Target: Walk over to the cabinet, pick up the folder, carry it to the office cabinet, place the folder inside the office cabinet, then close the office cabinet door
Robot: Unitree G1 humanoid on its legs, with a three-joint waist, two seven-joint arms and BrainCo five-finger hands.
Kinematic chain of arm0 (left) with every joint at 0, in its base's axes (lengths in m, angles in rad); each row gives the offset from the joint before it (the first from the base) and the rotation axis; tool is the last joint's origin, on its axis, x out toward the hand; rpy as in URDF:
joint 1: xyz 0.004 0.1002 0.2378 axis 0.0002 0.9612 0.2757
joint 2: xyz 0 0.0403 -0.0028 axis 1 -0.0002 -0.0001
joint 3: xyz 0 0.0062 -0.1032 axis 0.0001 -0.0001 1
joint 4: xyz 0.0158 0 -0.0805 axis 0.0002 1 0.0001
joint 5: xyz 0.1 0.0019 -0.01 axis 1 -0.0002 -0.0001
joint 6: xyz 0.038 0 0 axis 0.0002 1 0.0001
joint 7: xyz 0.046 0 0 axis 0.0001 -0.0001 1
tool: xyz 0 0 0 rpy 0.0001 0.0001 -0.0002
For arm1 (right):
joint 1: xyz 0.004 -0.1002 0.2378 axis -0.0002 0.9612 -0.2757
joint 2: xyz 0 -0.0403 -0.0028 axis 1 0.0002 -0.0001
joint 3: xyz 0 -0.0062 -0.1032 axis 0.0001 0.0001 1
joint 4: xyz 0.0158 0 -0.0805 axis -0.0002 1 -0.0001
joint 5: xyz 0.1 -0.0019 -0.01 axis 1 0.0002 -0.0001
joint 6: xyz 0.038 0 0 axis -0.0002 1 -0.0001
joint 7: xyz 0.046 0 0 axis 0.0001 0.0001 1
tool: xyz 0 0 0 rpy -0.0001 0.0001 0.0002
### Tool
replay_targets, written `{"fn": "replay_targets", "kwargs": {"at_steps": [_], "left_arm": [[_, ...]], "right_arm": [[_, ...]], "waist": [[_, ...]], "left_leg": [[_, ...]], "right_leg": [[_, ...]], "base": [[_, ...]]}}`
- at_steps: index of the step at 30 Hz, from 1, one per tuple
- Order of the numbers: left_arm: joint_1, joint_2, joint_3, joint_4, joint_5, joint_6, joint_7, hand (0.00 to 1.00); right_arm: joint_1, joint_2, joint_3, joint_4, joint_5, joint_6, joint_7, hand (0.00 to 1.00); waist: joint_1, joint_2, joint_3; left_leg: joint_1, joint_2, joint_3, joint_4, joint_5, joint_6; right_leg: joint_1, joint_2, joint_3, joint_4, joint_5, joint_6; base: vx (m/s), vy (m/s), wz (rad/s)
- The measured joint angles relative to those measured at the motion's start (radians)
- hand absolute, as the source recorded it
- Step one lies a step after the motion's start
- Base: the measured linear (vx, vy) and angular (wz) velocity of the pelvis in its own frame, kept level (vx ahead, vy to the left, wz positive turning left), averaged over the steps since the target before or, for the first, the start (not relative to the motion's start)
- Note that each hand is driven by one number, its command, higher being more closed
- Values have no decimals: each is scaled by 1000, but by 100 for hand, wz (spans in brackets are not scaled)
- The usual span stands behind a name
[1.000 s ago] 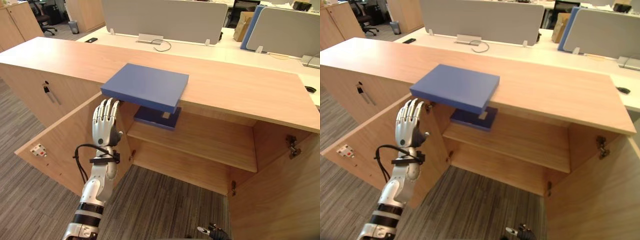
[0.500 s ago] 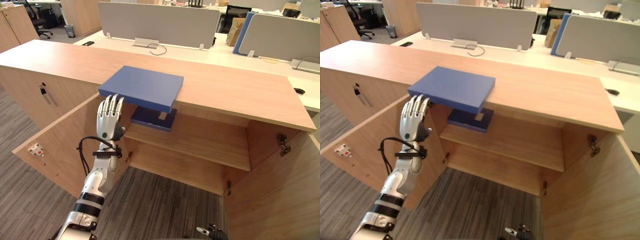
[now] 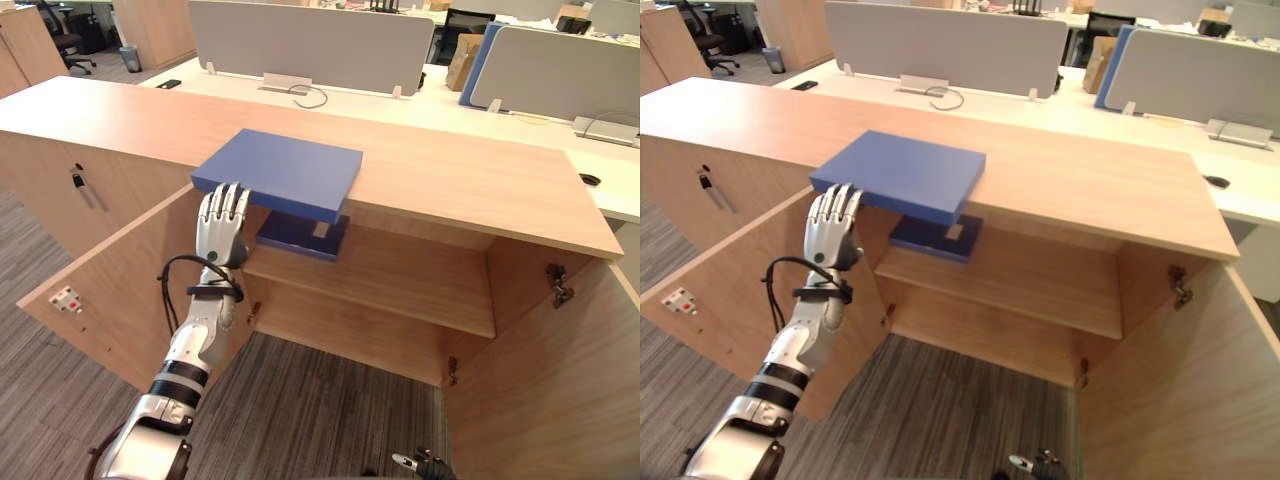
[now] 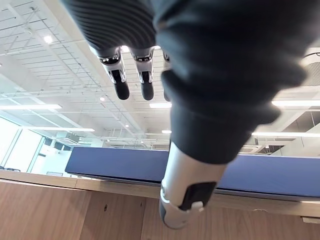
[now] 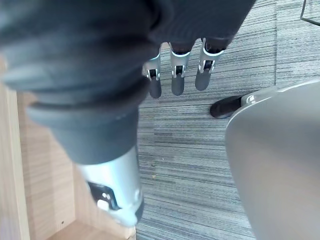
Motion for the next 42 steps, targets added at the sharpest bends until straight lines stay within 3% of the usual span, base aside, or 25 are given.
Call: {"fn": "replay_targets", "kwargs": {"at_steps": [22,42], "left_arm": [[-180,56,-66,274,-43,9,-1,0],[-297,96,-87,383,-94,7,-2,0]], "right_arm": [[0,22,-19,1,0,-5,-5,0],[19,25,-24,1,0,-7,-5,0]], "waist": [[-42,-23,8],[-79,-35,16]], "left_leg": [[2,-7,54,1,-1,-3],[5,-4,104,1,-18,-27]], "right_leg": [[-27,-1,58,-12,29,3],[-50,9,98,-12,39,-6]], "base": [[-41,1,-8],[-24,-6,-8]]}}
